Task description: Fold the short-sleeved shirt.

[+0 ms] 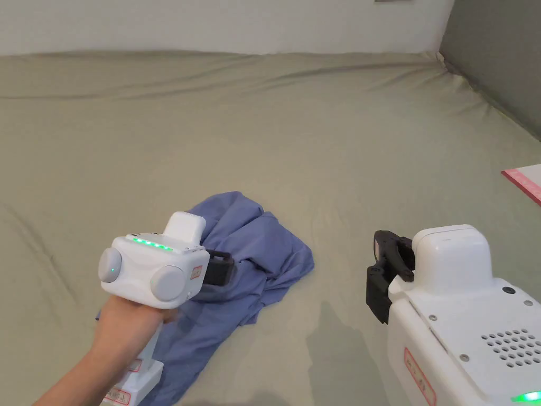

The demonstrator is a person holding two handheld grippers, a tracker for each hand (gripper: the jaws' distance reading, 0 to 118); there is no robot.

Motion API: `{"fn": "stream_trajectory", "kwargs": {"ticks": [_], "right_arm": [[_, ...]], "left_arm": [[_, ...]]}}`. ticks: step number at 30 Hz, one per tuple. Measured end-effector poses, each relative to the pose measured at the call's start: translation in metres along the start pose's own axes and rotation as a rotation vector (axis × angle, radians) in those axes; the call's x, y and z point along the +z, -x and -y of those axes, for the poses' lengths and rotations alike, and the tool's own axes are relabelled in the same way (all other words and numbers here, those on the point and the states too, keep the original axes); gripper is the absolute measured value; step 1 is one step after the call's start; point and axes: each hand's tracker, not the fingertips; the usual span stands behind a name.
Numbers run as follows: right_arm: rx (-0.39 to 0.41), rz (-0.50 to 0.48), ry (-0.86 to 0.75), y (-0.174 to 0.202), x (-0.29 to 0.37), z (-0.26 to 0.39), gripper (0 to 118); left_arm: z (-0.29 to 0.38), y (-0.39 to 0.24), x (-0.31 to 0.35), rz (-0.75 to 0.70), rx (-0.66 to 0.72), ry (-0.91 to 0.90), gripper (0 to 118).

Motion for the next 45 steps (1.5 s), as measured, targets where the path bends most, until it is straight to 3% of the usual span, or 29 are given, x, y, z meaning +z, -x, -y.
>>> {"fn": "stream_trajectory", "kwargs": {"ticks": [4, 9, 15, 17, 20, 22, 33, 45], "right_arm": [[0.035, -0.008, -0.043, 0.008, 0.012, -0.016, 0], [0.083, -0.037, -0.133, 0.026, 0.034, -0.046, 0], [0.115, -0.082, -0.255, 0.052, 0.062, -0.078, 0], [0.118, -0.092, -0.284, 0.061, 0.071, -0.084, 0], [0.173, -0.072, -0.327, 0.079, 0.084, -0.085, 0], [0.188, -0.074, -0.340, 0.086, 0.088, -0.081, 0], [0.179, -0.094, -0.310, 0.102, 0.096, -0.064, 0], [0.160, -0.103, -0.298, 0.099, 0.084, -0.058, 0]], "left_arm": [[-0.024, 0.020, 0.090, 0.012, 0.072, -0.188, 100], [-0.038, 0.033, 0.211, -0.154, 0.061, -0.477, 106], [-0.019, 0.029, 0.302, -0.290, 0.112, -0.632, 102], [-0.008, 0.023, 0.316, -0.308, 0.121, -0.650, 71], [0.007, 0.014, 0.327, -0.318, 0.129, -0.673, 47], [0.015, 0.006, 0.328, -0.360, 0.107, -0.683, 5], [0.038, -0.027, 0.332, -0.402, 0.064, -0.724, 0], [0.040, -0.015, 0.318, -0.358, 0.079, -0.670, 0]]}}
